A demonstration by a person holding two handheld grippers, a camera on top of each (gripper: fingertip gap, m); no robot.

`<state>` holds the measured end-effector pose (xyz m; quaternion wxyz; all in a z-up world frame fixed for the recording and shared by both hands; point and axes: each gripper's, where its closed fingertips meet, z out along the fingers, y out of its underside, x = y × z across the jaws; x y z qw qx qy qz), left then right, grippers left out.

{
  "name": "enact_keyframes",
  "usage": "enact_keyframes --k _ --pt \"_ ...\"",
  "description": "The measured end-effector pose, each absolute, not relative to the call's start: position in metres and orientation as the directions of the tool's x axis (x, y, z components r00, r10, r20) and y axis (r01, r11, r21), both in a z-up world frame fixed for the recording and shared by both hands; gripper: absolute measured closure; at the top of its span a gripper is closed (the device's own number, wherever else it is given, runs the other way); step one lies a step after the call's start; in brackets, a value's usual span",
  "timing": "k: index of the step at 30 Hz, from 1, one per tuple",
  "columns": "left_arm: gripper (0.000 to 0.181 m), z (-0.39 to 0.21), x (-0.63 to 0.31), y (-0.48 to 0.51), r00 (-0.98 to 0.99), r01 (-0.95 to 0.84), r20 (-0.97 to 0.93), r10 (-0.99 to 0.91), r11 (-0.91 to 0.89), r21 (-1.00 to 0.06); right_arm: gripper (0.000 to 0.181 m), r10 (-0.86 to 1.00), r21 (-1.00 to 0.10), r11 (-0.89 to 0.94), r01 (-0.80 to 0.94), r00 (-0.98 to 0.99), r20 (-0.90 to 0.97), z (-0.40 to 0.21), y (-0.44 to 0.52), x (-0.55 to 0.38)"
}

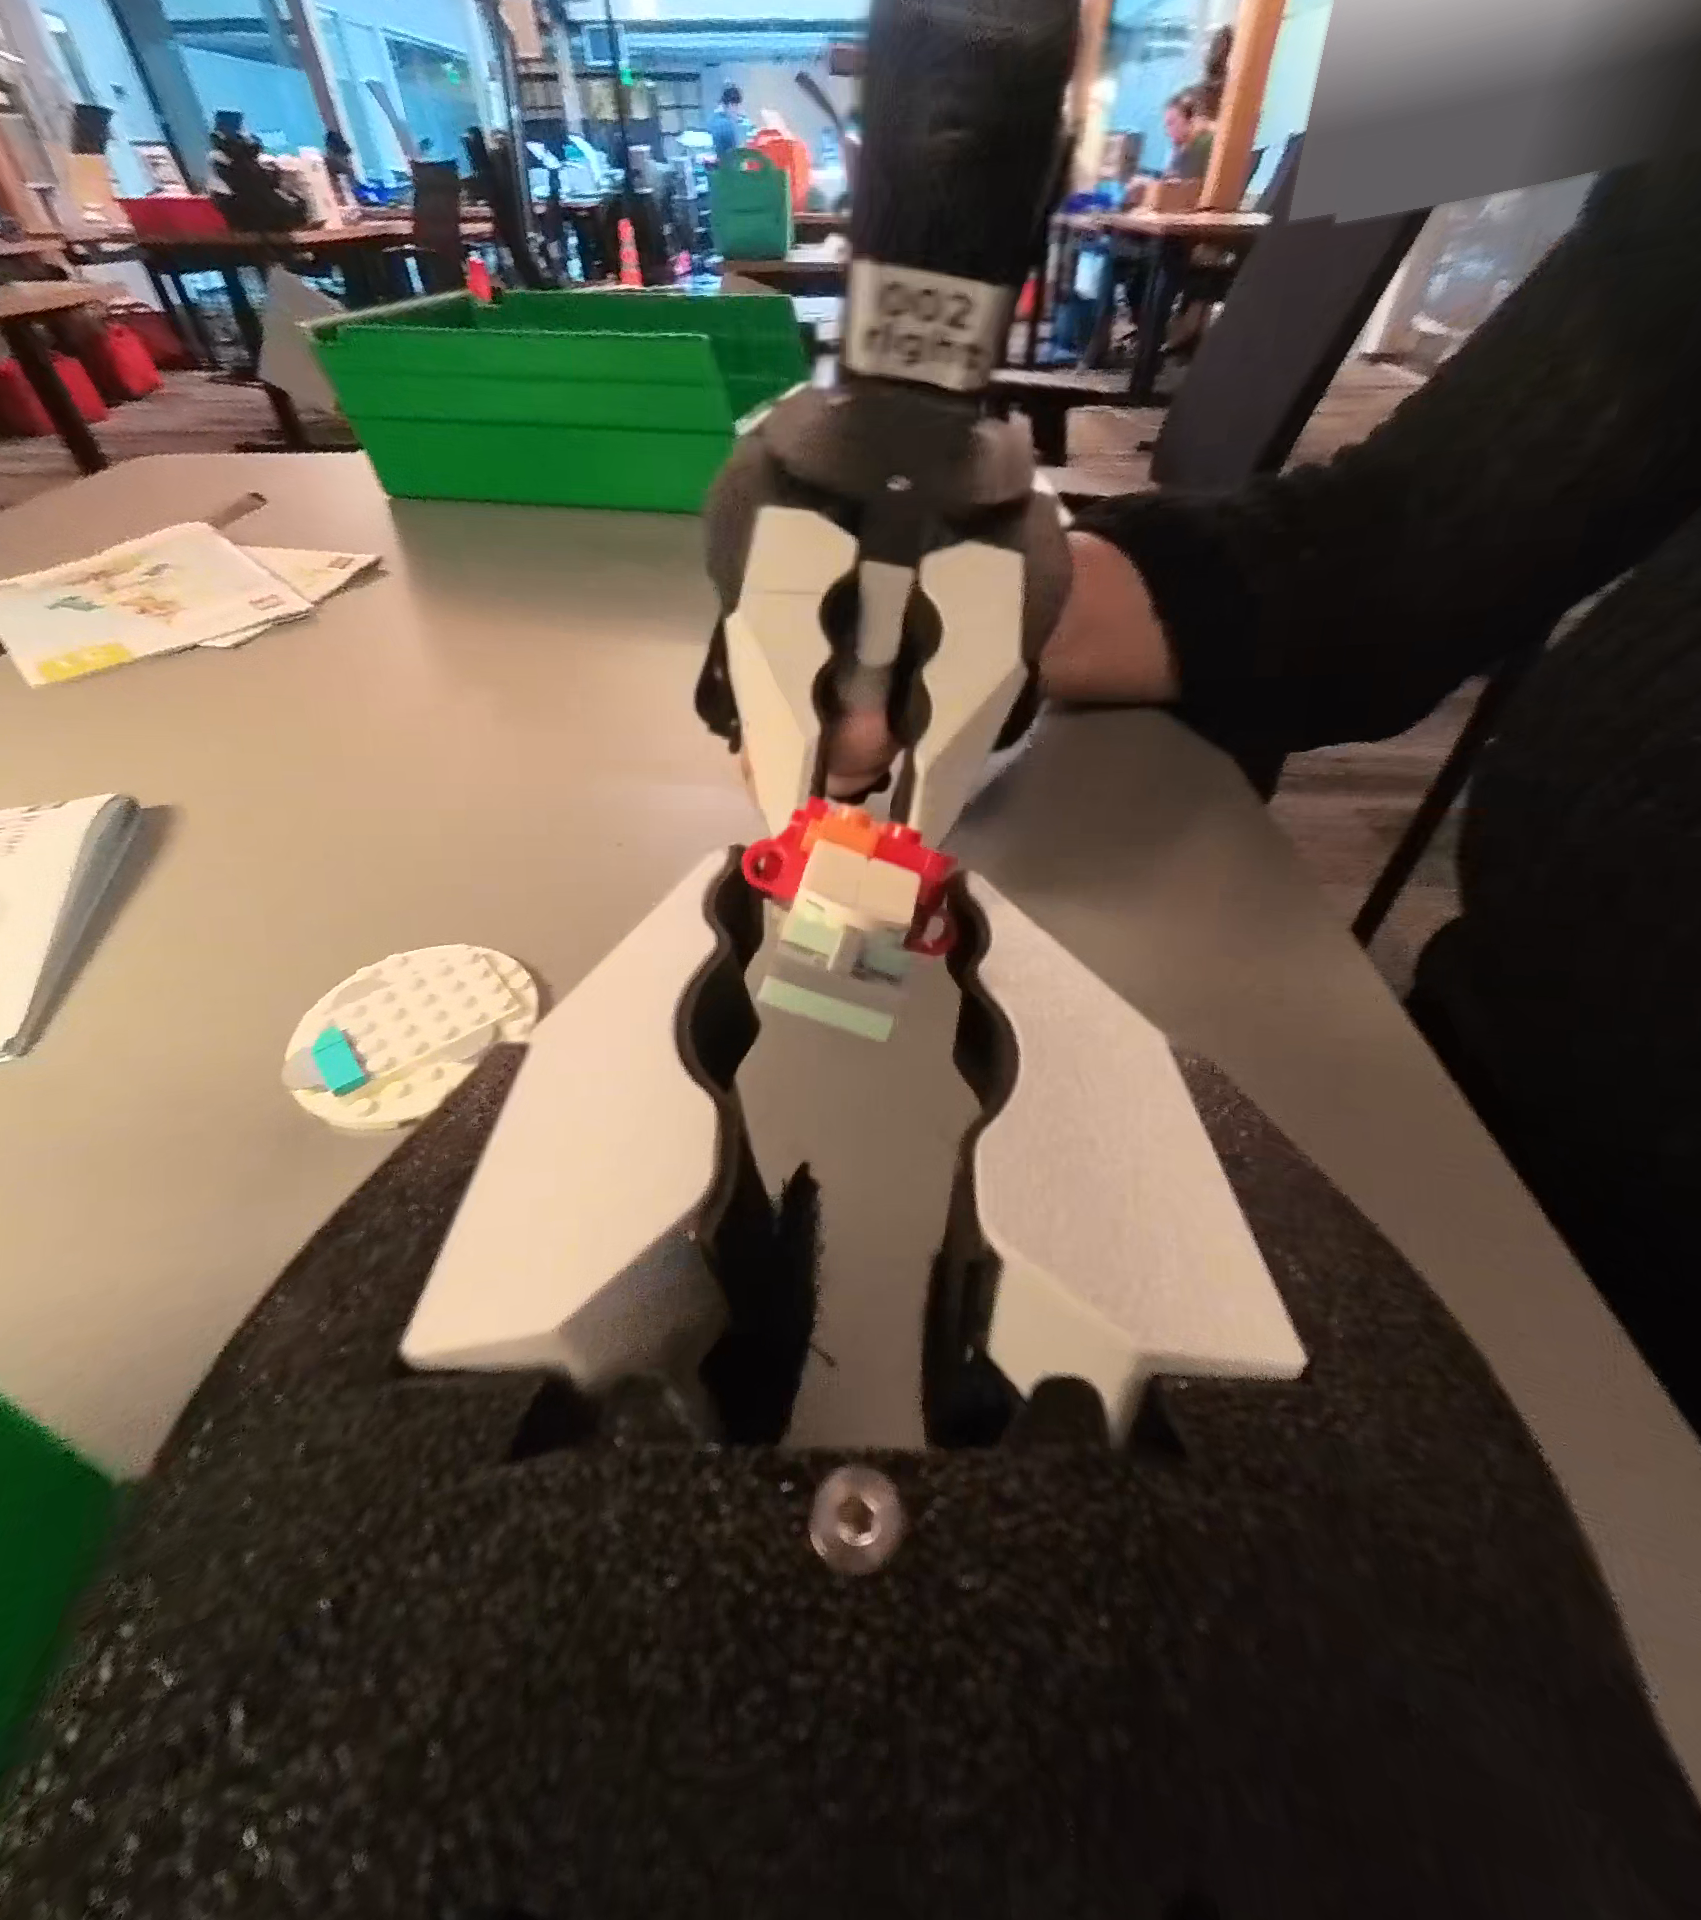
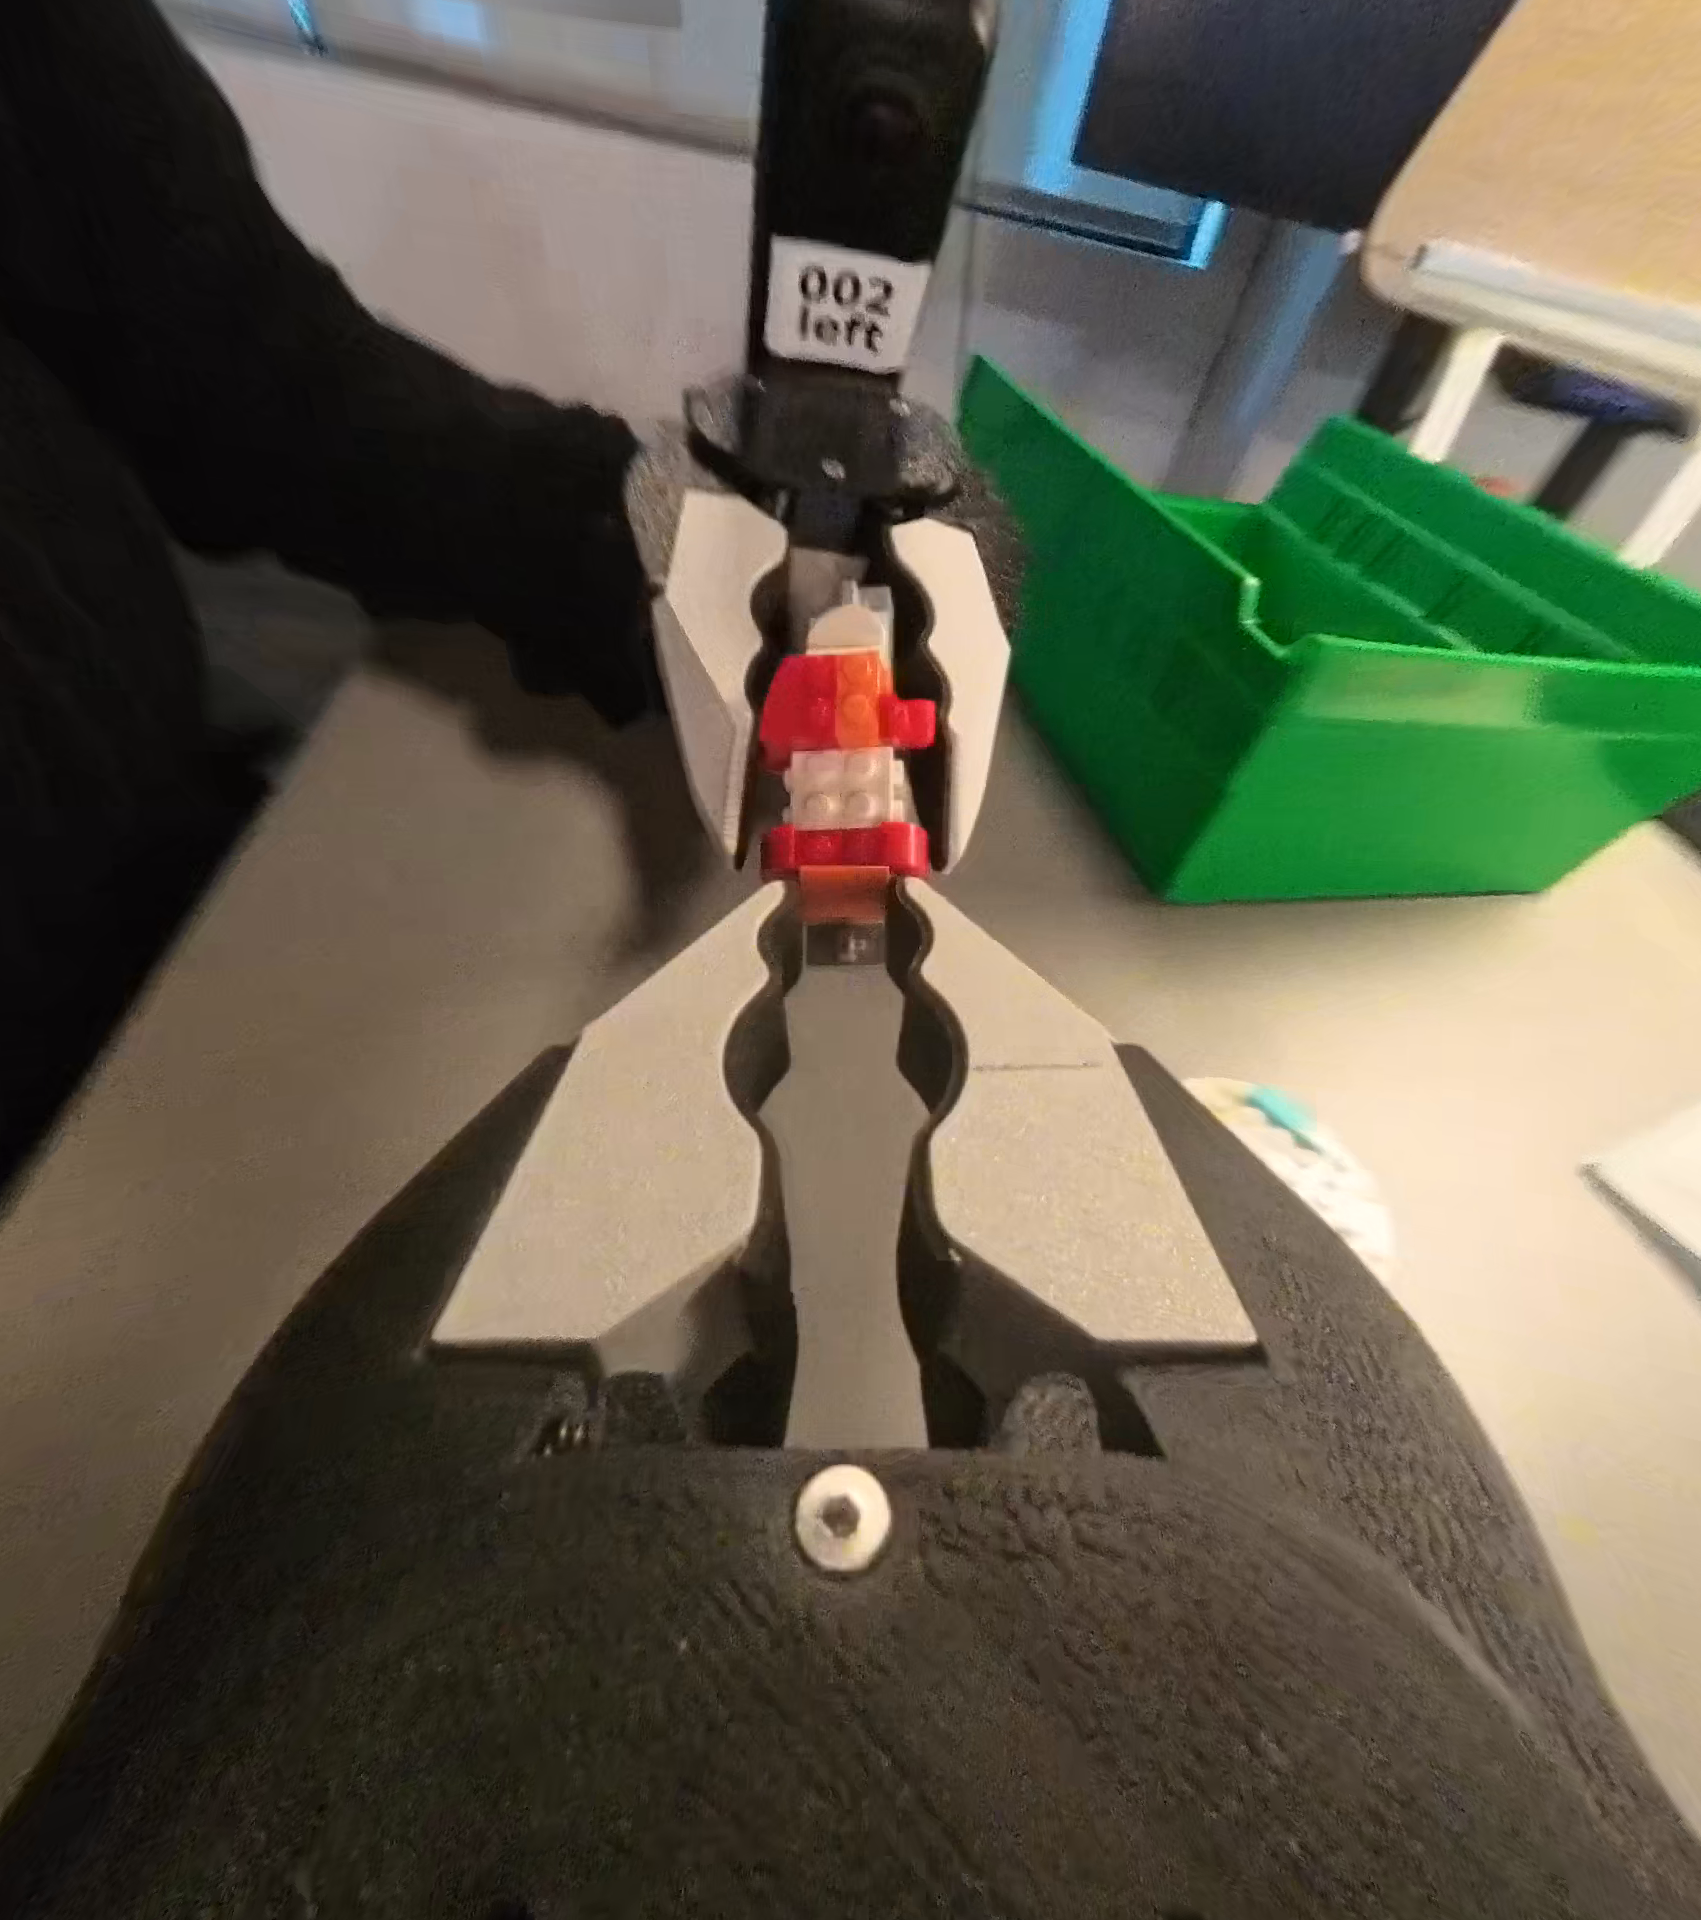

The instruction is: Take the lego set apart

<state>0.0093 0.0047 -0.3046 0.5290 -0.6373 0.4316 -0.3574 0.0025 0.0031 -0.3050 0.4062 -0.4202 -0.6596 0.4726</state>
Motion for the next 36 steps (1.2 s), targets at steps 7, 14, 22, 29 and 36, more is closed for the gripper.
enact_keyframes --k 7,14,22,29,36 --pt "0.146 -0.31 -0.003 0.014 0.409 -0.177 0.053 -0.911 -0.136 -0.975 0.167 0.909 -0.986 -0.014 0.165 -0.41 -0.081 -0.298 -0.004 0.005" --pt "0.145 -0.354 -0.019 0.032 0.564 -0.351 0.103 -0.819 -0.35 -0.868 0.167 0.967 -0.944 0.183 0.276 -0.221 0.123 -0.321 0.031 0.004" --pt "0.135 -0.379 -0.028 0.029 0.601 -0.487 0.04 -0.798 -0.405 -0.773 0.166 0.95 -0.793 0.293 0.534 -0.257 0.178 -0.368 0.035 0.015" --pt "0.13 -0.371 -0.044 0.019 0.545 -0.557 -0.032 -0.838 -0.334 -0.76 0.138 0.97 -0.775 0.185 0.604 -0.237 0.048 -0.376 0.035 0.021" --pt "0.136 -0.376 -0.036 0.018 0.516 -0.572 -0.043 -0.856 -0.307 -0.761 0.13 0.954 -0.805 0.262 0.532 -0.269 0.133 -0.367 0.018 -0.003"
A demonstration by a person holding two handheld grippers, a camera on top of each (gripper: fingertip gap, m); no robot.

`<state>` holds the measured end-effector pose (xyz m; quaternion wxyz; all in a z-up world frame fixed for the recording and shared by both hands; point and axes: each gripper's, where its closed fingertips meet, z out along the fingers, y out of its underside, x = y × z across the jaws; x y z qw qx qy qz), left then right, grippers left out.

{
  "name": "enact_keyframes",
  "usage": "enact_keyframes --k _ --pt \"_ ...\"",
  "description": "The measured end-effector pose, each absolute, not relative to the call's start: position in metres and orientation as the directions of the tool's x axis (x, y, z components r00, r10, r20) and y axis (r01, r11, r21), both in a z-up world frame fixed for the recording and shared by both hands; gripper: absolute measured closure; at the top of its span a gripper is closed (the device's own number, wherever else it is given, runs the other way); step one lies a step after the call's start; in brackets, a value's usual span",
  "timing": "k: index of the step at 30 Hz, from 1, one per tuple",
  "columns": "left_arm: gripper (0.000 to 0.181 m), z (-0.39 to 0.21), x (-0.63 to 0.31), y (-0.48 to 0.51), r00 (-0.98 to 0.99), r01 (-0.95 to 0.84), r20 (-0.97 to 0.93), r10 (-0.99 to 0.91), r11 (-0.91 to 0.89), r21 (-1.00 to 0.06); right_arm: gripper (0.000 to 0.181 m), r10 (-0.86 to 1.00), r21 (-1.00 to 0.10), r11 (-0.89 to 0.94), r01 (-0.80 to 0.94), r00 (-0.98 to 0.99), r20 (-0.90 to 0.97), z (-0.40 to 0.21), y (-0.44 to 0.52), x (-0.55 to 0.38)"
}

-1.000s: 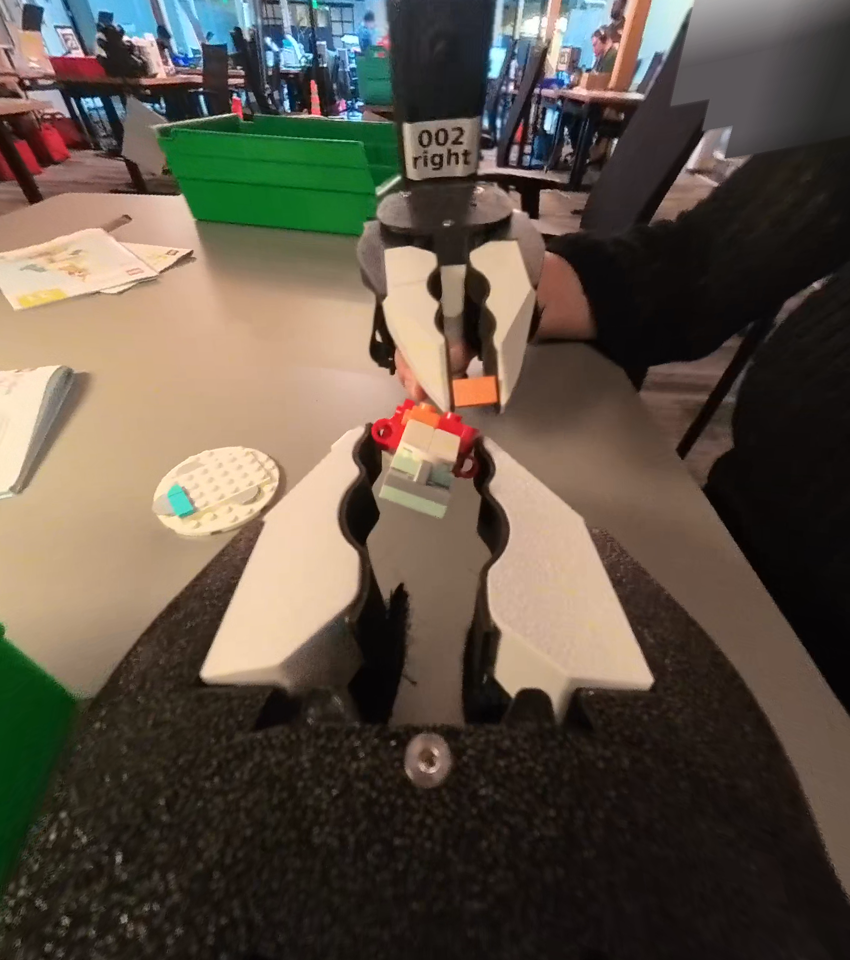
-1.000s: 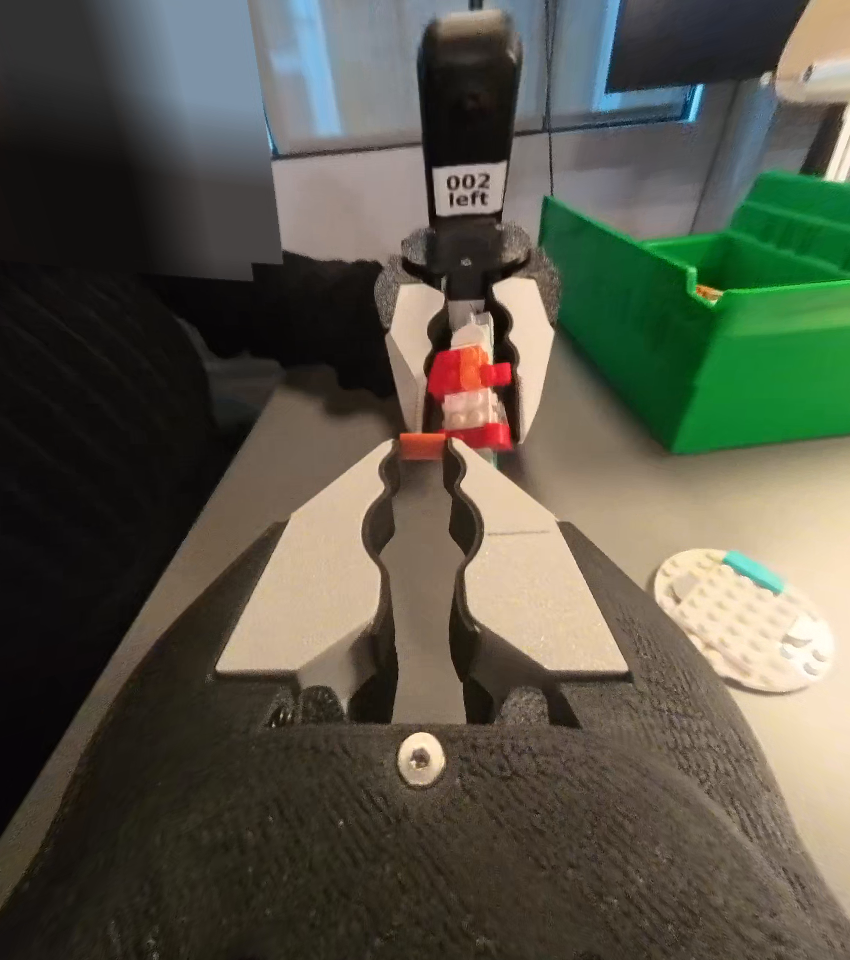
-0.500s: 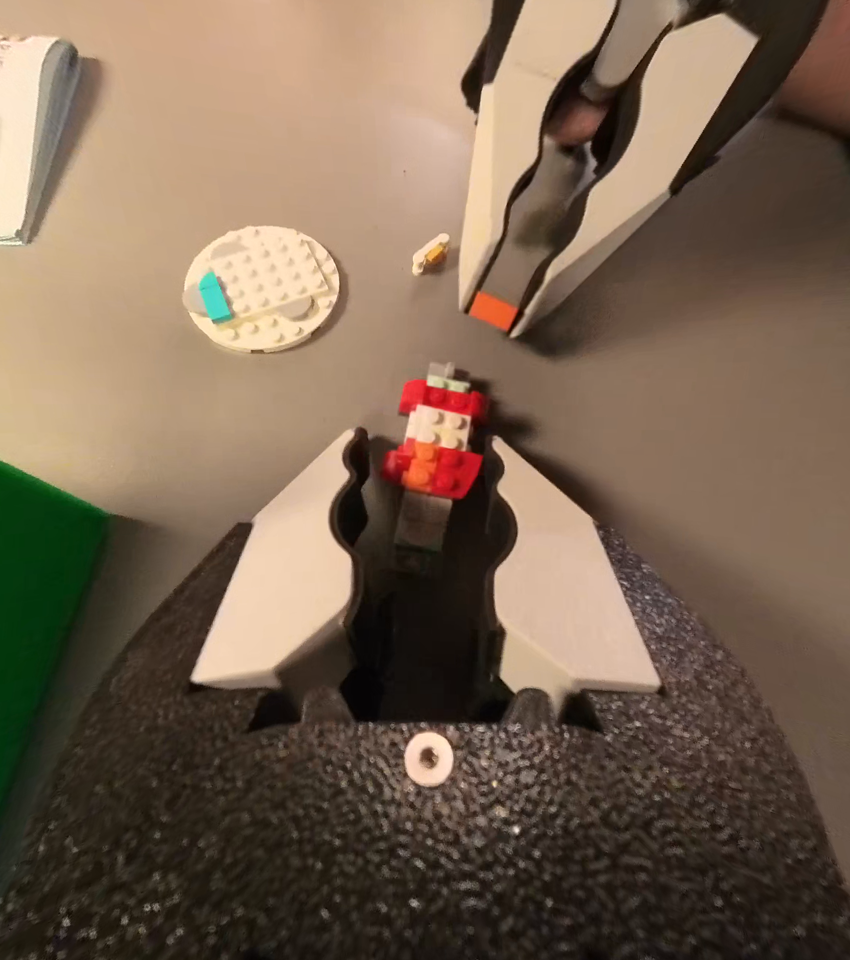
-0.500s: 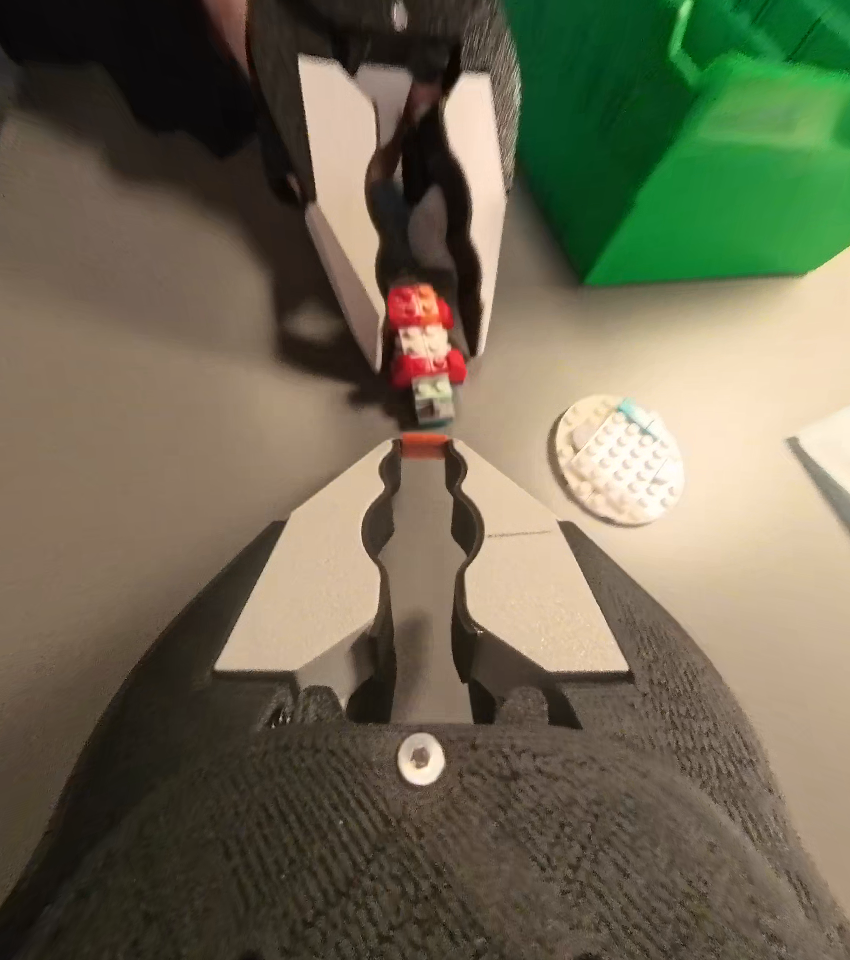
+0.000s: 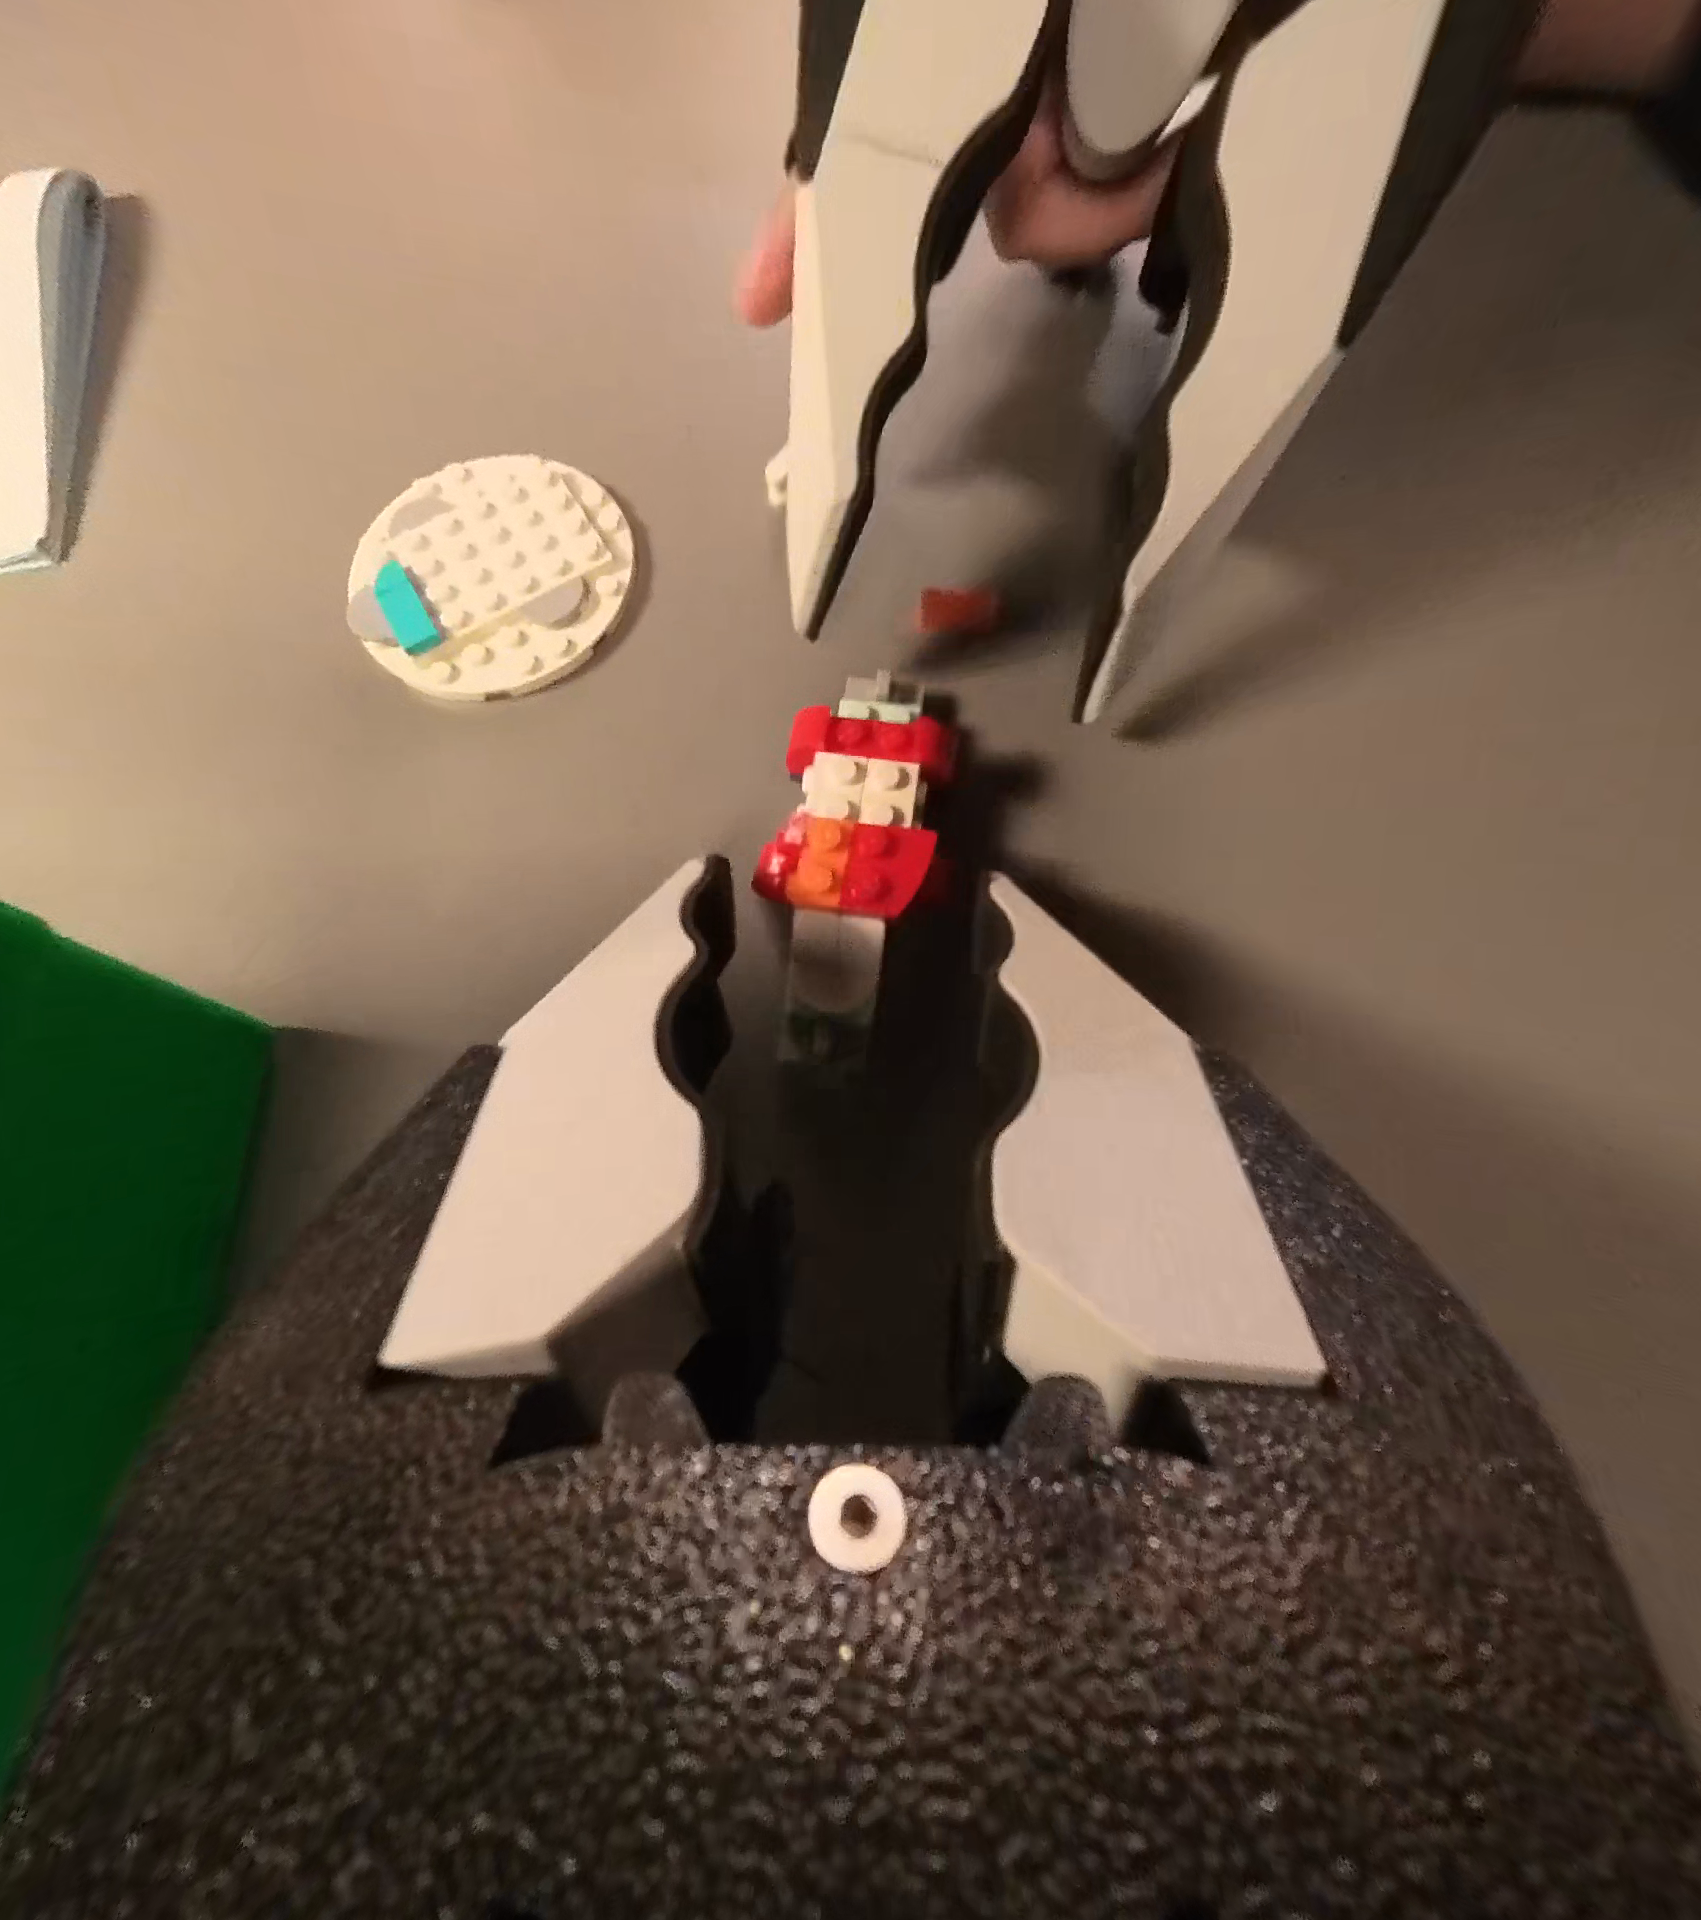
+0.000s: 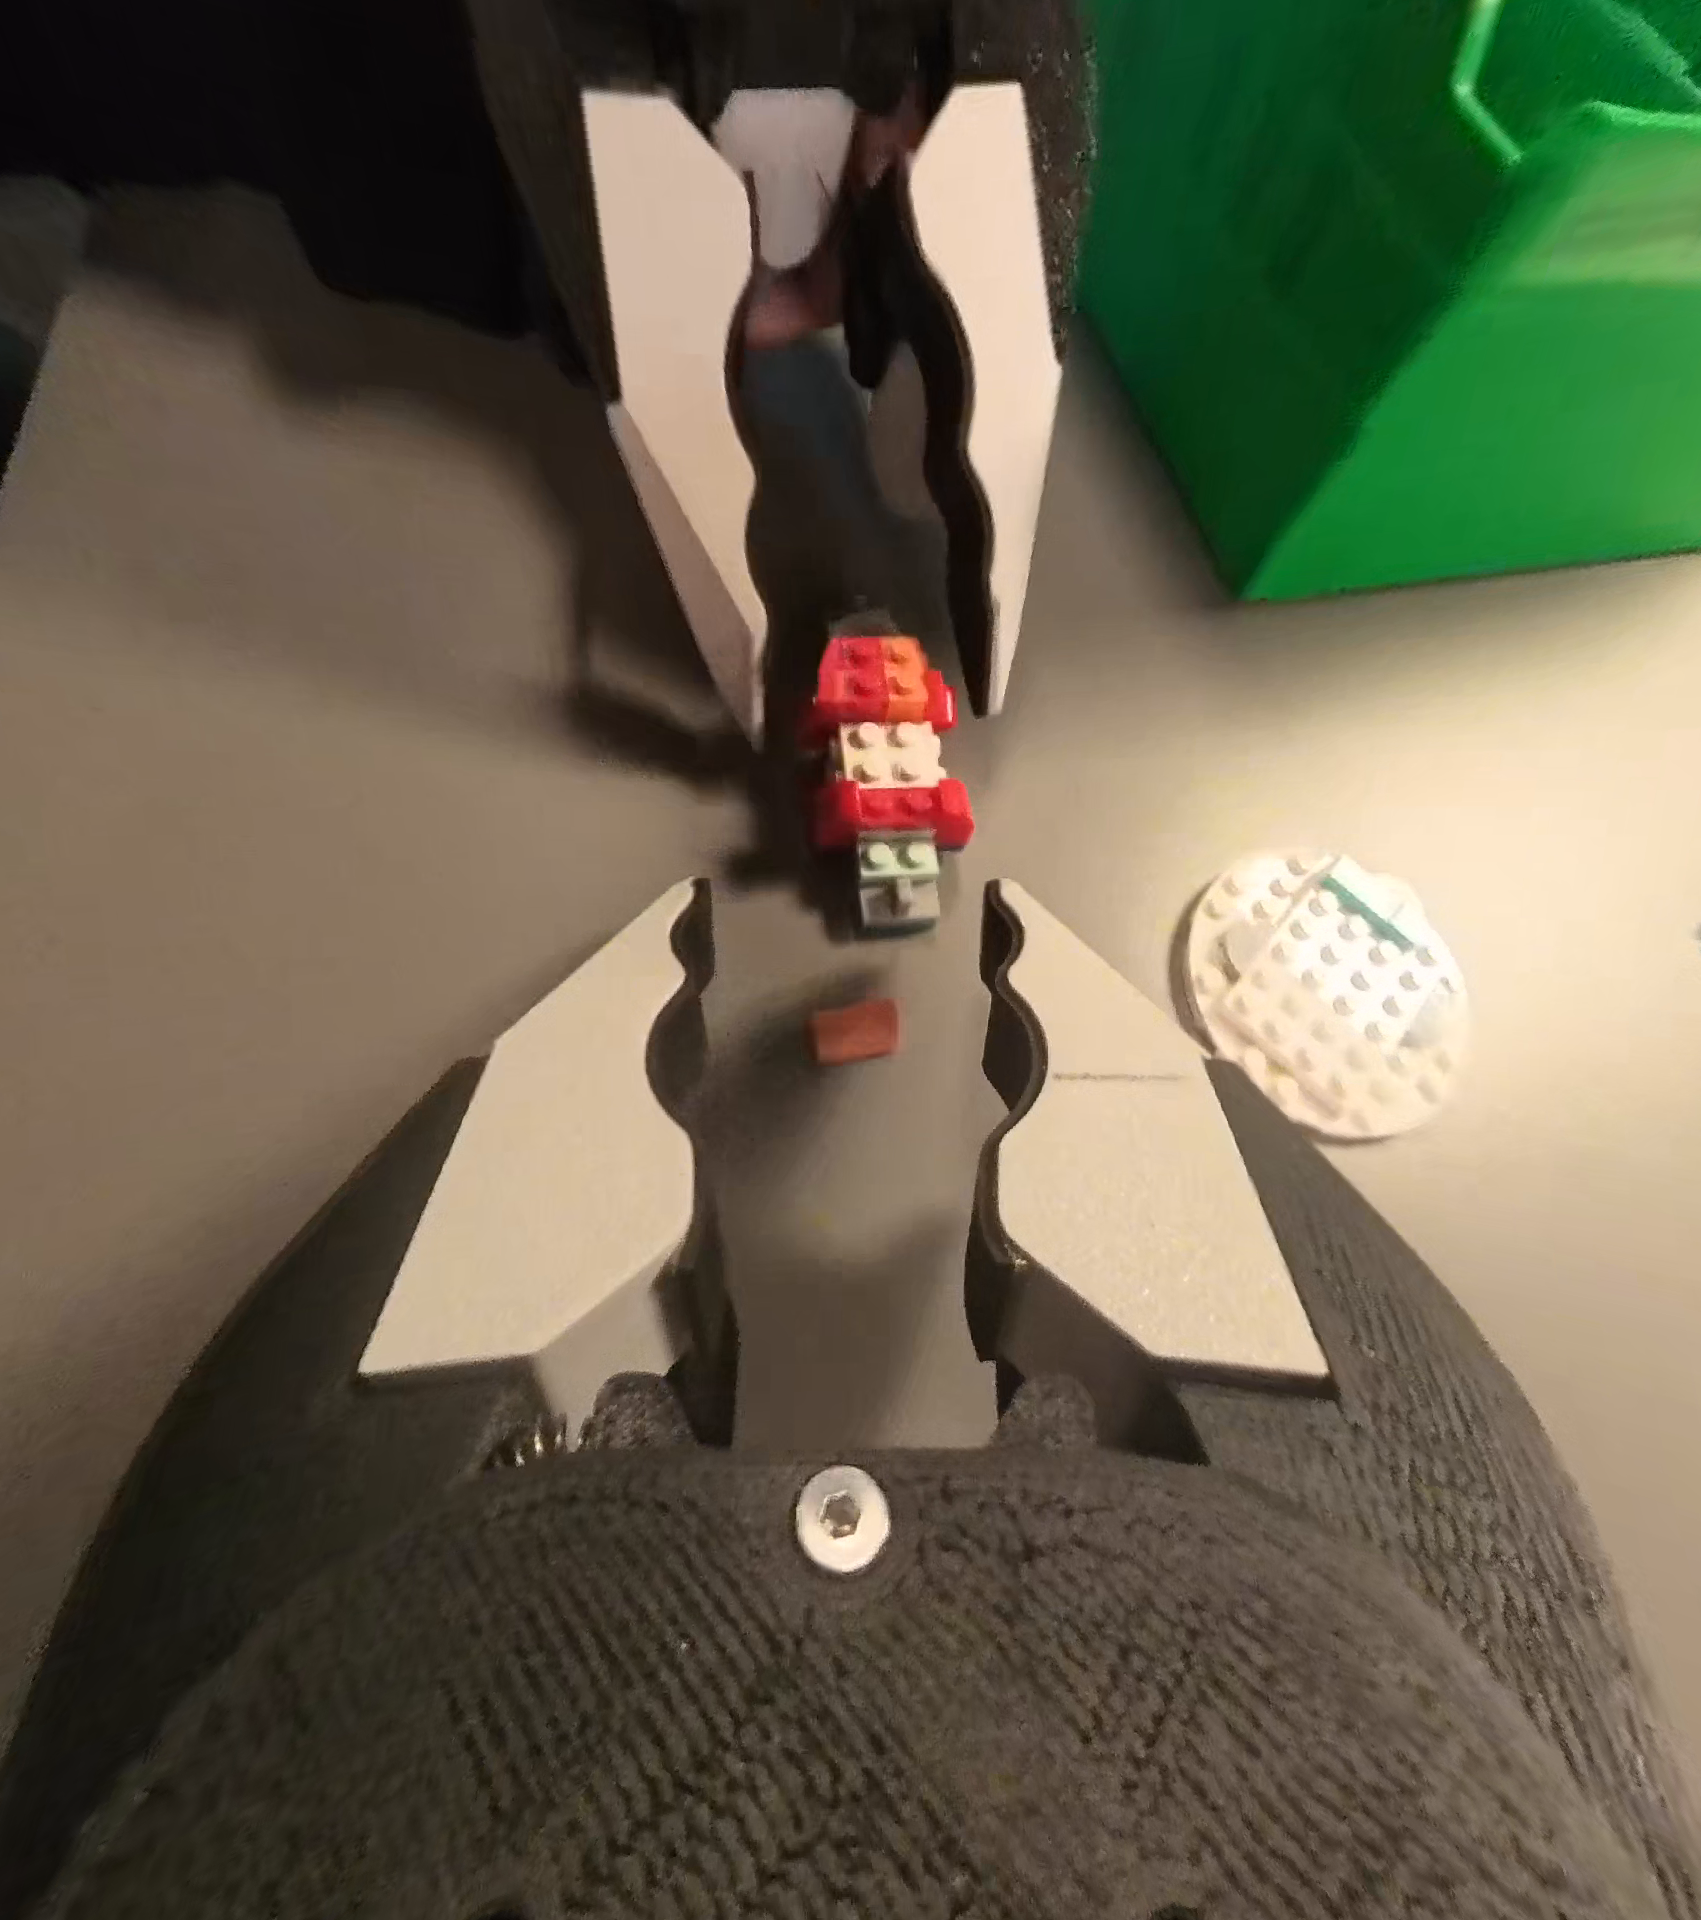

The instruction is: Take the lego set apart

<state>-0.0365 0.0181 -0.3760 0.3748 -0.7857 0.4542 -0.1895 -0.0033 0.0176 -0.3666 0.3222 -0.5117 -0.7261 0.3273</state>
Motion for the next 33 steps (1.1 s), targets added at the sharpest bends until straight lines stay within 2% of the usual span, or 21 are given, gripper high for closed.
enact_keyframes --k 4,7,10,13,15,17,22,27,29,33 --pt "0.137 -0.378 -0.031 0.019 0.511 -0.567 -0.044 -0.859 -0.298 -0.768 0.132 0.954 -0.782 0.277 0.558 -0.259 0.153 -0.372 0.017 -0.01" --pt "0.144 -0.377 -0.026 0.019 0.494 -0.562 -0.05 -0.868 -0.276 -0.78 0.135 0.957 -0.783 0.265 0.563 -0.253 0.142 -0.372 0.017 -0.013" --pt "0.144 -0.372 -0.024 0.021 0.444 -0.623 -0.211 -0.871 -0.132 -0.771 0.135 0.96 -0.785 0.252 0.566 -0.251 0.127 -0.372 0.017 -0.012" --pt "0.145 -0.366 -0.026 0.027 0.318 -0.756 -0.538 -0.781 0.133 -0.64 0.138 0.976 -0.83 0.13 0.542 -0.218 0.011 -0.362 0.018 -0.011" --pt "0.145 -0.362 -0.024 0.028 0.241 -0.8 -0.668 -0.704 0.245 -0.547 0.148 0.979 -0.85 0.023 0.526 -0.186 -0.088 -0.355 0.022 -0.009" --pt "0.145 -0.359 -0.024 0.03 0.164 -0.831 -0.77 -0.617 0.333 -0.445 0.15 0.973 -0.86 -0.046 0.508 -0.173 -0.155 -0.351 0.024 -0.009" --pt "0.144 -0.354 -0.018 0.027 0.019 -0.833 -0.893 -0.451 0.487 -0.263 0.157 0.979 -0.87 -0.015 0.492 -0.168 -0.112 -0.349 0.025 -0.011" --pt "0.143 -0.352 -0.018 0.027 -0.113 -0.834 -0.951 -0.289 0.548 -0.068 0.164 0.981 -0.854 0.05 0.518 -0.188 -0.057 -0.355 0.022 -0.009" --pt "0.144 -0.353 -0.016 0.026 -0.137 -0.826 -0.955 -0.261 0.562 -0.035 0.165 0.978 -0.853 0.074 0.517 -0.203 -0.038 -0.355 0.021 -0.008" --pt "0.145 -0.351 -0.019 0.031 -0.057 -0.855 -0.94 -0.337 0.503 -0.129 0.166 0.959 -0.844 0.267 0.466 -0.214 0.186 -0.351 0.023 -0.009"
